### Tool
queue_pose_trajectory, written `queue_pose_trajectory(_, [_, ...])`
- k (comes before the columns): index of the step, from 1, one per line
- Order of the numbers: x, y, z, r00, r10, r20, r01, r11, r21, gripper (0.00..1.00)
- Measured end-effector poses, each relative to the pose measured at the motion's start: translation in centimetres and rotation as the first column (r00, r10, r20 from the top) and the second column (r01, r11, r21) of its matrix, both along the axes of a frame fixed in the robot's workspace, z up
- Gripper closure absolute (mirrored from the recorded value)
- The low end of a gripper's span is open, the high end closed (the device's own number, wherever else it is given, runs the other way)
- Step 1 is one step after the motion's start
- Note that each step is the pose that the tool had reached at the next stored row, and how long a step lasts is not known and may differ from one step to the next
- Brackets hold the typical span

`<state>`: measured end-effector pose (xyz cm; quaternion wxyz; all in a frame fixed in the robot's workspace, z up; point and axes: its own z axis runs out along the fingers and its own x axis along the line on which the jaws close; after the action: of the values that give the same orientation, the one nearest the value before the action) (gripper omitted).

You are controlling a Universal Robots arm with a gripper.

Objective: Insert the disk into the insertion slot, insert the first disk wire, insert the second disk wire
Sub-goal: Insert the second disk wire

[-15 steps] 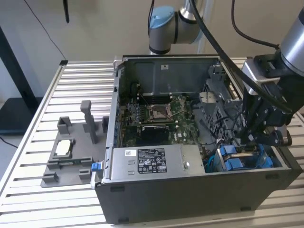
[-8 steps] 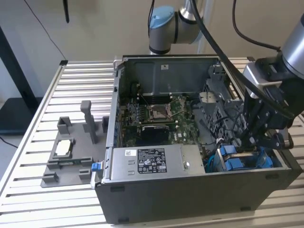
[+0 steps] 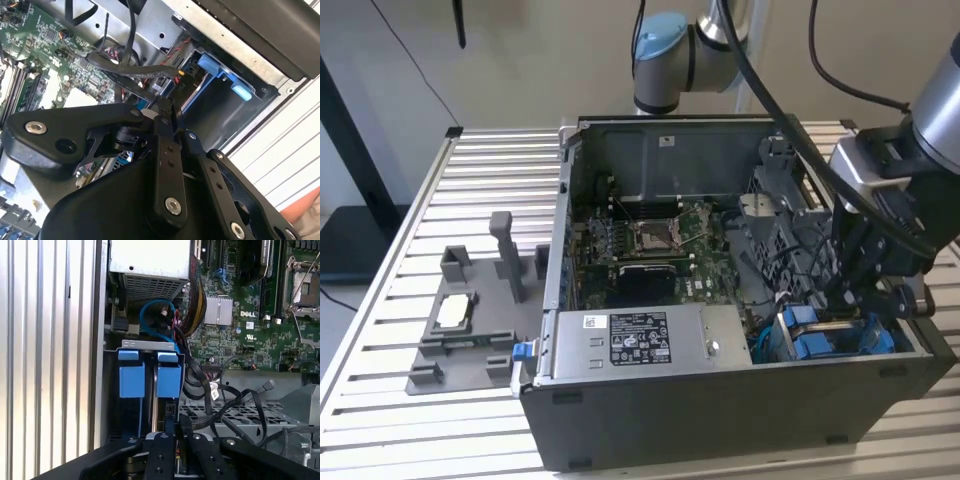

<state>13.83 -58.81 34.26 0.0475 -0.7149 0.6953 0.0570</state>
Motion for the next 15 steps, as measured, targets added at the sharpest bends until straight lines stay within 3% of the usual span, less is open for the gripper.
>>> queue_pose_trajectory(6, [0.1, -0.01, -0.13, 1.0, 0.0, 0.0, 0.0, 1.0, 0.0056, 0.84])
queue_pose_trajectory(15, [0.12, -0.39, -0.46, 1.0, 0.0, 0.0, 0.0, 1.0, 0.0069, 0.84])
